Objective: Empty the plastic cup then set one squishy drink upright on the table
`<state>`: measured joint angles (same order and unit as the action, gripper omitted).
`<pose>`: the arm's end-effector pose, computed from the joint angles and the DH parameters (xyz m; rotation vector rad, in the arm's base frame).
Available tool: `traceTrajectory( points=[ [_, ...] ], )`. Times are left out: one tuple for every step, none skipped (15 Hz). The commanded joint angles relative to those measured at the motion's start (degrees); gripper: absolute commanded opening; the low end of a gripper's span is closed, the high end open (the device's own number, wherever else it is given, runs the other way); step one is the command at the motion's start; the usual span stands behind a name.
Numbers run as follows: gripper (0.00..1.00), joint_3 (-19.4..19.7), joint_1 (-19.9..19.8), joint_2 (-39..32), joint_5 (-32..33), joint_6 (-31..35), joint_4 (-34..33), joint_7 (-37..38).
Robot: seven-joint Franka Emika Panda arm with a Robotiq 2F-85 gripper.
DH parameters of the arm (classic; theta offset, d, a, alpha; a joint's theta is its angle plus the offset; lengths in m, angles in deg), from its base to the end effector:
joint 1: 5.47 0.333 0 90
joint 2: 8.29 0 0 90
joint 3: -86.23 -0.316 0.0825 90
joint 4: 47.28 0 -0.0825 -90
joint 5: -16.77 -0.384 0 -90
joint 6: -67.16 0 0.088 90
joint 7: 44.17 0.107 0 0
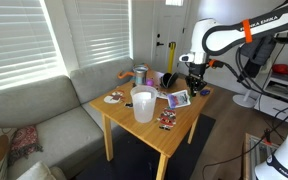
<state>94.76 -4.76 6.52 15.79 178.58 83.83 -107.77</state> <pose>0.4543 -0.0634 0.4480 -2.6927 -1.4244 0.0617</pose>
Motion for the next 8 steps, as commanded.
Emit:
traceTrajectory(
  points=[
    [0.04, -2.41, -1.12, 0.78, 10.47, -9.76, -6.58, 0.57],
    [0.04, -2.88, -0.9, 0.47, 13.0, -10.93, -7.81, 0.39],
    [0.04, -3.48, -0.66, 0.32, 15.55, -12.0, -9.01, 0.29],
    [0.04, -4.15, -0.34, 0.08, 17.82, -12.98, -9.94, -0.16],
    [0.04, -4.93, -0.06, -0.12, 20.18, -13.52, -10.66, -0.33],
    [0.04, -5.77, 0.25, -0.32, 22.41, -14.1, -11.13, -0.42],
    [0.04, -6.56, 0.56, -0.59, 24.54, -14.49, -11.5, -0.5],
    [0.04, -7.16, 0.84, -0.91, 26.22, -14.74, -11.82, -0.61]
  ],
)
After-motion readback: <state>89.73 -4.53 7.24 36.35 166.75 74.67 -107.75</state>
